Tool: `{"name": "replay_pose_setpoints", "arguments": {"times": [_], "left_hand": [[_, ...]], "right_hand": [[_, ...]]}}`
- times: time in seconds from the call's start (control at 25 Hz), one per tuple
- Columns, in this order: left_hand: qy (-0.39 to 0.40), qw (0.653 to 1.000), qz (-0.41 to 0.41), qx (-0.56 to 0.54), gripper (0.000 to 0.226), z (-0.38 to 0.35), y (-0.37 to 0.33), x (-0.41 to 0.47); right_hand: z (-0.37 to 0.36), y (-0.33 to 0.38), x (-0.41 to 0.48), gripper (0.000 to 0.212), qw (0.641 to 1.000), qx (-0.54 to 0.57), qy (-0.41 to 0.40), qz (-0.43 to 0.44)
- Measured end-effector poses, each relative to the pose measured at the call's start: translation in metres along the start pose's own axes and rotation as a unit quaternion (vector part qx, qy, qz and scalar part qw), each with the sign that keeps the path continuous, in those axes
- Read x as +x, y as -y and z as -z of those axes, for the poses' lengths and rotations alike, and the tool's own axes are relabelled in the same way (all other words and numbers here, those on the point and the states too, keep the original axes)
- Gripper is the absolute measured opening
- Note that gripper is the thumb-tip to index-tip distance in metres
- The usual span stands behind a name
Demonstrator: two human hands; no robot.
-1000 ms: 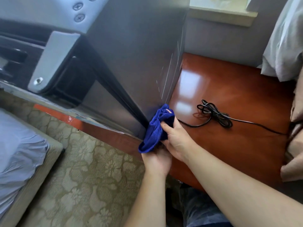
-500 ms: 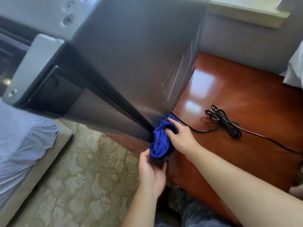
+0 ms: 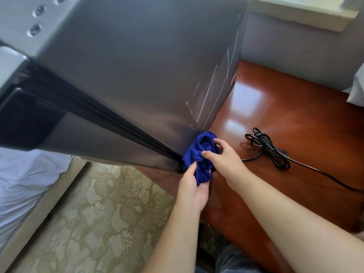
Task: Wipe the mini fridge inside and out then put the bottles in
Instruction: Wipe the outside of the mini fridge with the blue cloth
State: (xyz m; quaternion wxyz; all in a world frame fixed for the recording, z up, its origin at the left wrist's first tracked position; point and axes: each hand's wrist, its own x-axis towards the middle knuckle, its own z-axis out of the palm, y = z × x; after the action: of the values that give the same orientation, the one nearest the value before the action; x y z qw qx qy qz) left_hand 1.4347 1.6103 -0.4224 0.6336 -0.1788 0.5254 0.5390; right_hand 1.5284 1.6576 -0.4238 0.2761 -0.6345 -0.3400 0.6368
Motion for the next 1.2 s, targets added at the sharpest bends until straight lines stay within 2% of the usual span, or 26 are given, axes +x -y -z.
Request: {"name": "replay_pose_setpoints", "arguments": {"times": [0.12, 0.2, 0.28, 0.36, 0.44, 0.52, 0.72, 0.84, 0.96, 1.0, 1.04, 1.08, 1.12, 1.16, 1.2], "left_hand": [[-0.018, 0.999, 0.024, -0.017, 0.028, -0.014, 0.007, 0.004], [-0.022, 0.999, 0.033, -0.014, 0.031, -0.02, 0.006, 0.007], [-0.01, 0.999, 0.031, -0.011, 0.029, -0.026, 0.003, 0.001], [0.02, 0.999, 0.036, -0.01, 0.036, -0.036, -0.004, -0.013], [0.06, 0.997, 0.044, -0.008, 0.045, -0.051, -0.013, -0.032], [0.091, 0.995, 0.034, 0.002, 0.042, -0.069, -0.025, -0.056], [0.189, 0.981, -0.028, 0.029, 0.04, -0.11, -0.053, -0.128], [0.261, 0.961, -0.076, 0.046, 0.042, -0.13, -0.069, -0.182], [0.26, 0.943, -0.176, 0.113, 0.041, -0.135, -0.082, -0.23], [0.256, 0.927, -0.217, 0.167, 0.039, -0.131, -0.086, -0.243], [0.248, 0.897, -0.266, 0.251, 0.035, -0.123, -0.089, -0.255], [0.226, 0.844, -0.323, 0.365, 0.031, -0.112, -0.093, -0.267], [0.196, 0.762, -0.38, 0.486, 0.032, -0.099, -0.099, -0.276], [0.163, 0.659, -0.437, 0.59, 0.039, -0.089, -0.106, -0.285], [0.13, 0.537, -0.499, 0.667, 0.049, -0.085, -0.117, -0.294]], "right_hand": [[0.0, 0.003, 0.004, 0.07, 0.999, -0.033, 0.042, 0.005], [-0.004, 0.006, 0.006, 0.074, 0.996, -0.077, 0.034, 0.013], [-0.006, 0.012, 0.006, 0.069, 0.994, -0.103, 0.011, 0.048], [-0.006, 0.025, 0.0, 0.063, 0.99, -0.107, -0.026, 0.091], [-0.003, 0.045, -0.011, 0.058, 0.985, -0.085, -0.055, 0.137], [-0.001, 0.069, -0.025, 0.054, 0.979, -0.049, -0.071, 0.185], [0.002, 0.143, -0.074, 0.052, 0.944, 0.029, -0.091, 0.316], [0.009, 0.188, -0.111, 0.055, 0.924, 0.114, -0.057, 0.362], [0.007, 0.219, -0.136, 0.051, 0.907, 0.172, -0.019, 0.384], [0.004, 0.223, -0.14, 0.049, 0.903, 0.182, -0.03, 0.387], [0.002, 0.224, -0.141, 0.048, 0.901, 0.195, -0.041, 0.385], [0.001, 0.222, -0.14, 0.047, 0.9, 0.216, -0.042, 0.377], [-0.001, 0.217, -0.138, 0.045, 0.899, 0.242, -0.032, 0.363], [-0.002, 0.212, -0.135, 0.043, 0.899, 0.264, -0.02, 0.349], [-0.004, 0.207, -0.132, 0.04, 0.898, 0.283, -0.012, 0.337]]}}
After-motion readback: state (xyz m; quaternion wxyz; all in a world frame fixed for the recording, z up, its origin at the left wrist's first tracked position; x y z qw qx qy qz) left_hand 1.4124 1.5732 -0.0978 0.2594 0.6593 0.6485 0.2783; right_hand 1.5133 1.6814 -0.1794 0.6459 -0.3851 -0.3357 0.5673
